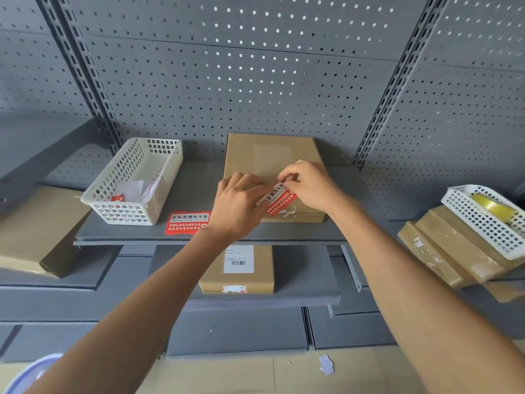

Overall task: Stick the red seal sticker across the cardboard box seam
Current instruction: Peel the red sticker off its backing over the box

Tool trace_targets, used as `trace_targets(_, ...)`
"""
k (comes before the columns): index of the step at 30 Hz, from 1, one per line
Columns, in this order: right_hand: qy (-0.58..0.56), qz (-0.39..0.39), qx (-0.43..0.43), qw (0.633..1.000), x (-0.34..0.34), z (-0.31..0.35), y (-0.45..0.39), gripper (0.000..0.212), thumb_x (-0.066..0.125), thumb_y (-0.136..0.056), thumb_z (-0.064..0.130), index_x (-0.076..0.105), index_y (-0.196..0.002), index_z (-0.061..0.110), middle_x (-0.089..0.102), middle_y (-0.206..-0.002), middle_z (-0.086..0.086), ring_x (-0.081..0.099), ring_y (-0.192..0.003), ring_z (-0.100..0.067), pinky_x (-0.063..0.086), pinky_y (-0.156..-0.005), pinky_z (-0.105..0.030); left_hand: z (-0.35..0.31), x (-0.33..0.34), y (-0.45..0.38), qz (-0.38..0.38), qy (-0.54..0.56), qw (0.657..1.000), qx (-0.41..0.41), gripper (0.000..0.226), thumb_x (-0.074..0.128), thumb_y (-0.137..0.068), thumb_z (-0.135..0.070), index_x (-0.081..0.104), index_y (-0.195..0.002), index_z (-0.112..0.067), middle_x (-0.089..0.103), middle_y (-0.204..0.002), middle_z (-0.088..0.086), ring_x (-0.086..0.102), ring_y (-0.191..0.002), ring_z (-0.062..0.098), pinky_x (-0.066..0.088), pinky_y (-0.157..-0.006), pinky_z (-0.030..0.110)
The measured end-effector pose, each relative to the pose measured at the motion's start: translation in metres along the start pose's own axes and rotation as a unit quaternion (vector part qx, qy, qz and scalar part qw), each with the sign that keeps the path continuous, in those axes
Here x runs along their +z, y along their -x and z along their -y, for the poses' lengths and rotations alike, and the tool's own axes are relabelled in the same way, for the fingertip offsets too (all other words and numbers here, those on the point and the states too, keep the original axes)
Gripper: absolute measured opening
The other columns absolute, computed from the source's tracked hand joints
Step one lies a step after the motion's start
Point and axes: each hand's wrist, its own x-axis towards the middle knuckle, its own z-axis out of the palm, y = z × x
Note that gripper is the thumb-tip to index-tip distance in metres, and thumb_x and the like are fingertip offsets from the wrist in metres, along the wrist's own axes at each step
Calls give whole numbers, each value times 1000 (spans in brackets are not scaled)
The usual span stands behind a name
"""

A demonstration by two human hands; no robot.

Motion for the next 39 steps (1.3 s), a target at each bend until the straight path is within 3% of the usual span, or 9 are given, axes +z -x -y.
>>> trace_targets(6,-37,2,44,998,1,3,-8,6,69,-87,26,75,-84,27,69,-83,13,66,-83,-10,58,-77,-38,-1,-1,0,7,-3,1000,0,31,75,-81,-33,74,-112,-28,68,-114,-4,61,-102,30,44,-89,47)
trace_targets(12,-13,24,85,996,2,9,-18,10,67,-87,28,73,-79,27,69,-77,12,66,-78,-13,40,-58,-23,-4,-4,-2,26,-13,999,-15,30,76,-79,-33,74,-108,-26,68,-112,-2,61,-101,30,44,-89,47)
trace_targets(17,7,47,94,994,3,11,-21,16,59,-90,21,73,-83,26,72,-91,3,66,-82,-18,48,-65,-28,-11,-9,-5,49,-72,996,-3,31,70,-80,-35,68,-109,-26,62,-108,1,57,-99,31,46,-89,47)
trace_targets(22,13,67,92,993,0,12,-22,24,52,-92,15,73,-87,26,71,-96,1,65,-86,-20,44,-66,-28,-19,-13,-6,69,-126,989,33,50,62,-84,-33,57,-134,-35,57,-105,7,54,-96,32,45,-88,48)
trace_targets(31,-12,102,82,991,-8,10,-24,15,59,-96,28,72,-88,27,68,-90,6,64,-88,-18,49,-77,-35,-21,-16,-10,92,-97,991,12,41,60,-88,-45,65,-128,-37,57,-105,7,53,-101,34,43,-92,51)
trace_targets(34,-20,112,83,990,-10,10,-24,17,58,-96,28,72,-87,27,66,-84,10,65,-87,-19,49,-75,-34,-27,-17,-12,86,-70,994,-23,38,50,-89,-49,71,-119,-38,57,-103,5,53,-102,33,41,-94,50)
trace_targets(39,-5,113,80,990,-8,11,-23,17,55,-97,26,71,-91,27,70,-97,4,65,-90,-19,51,-78,-35,-36,-12,-22,59,-26,993,-100,26,55,-95,-48,78,-101,-38,57,-98,2,52,-105,29,36,-94,46)
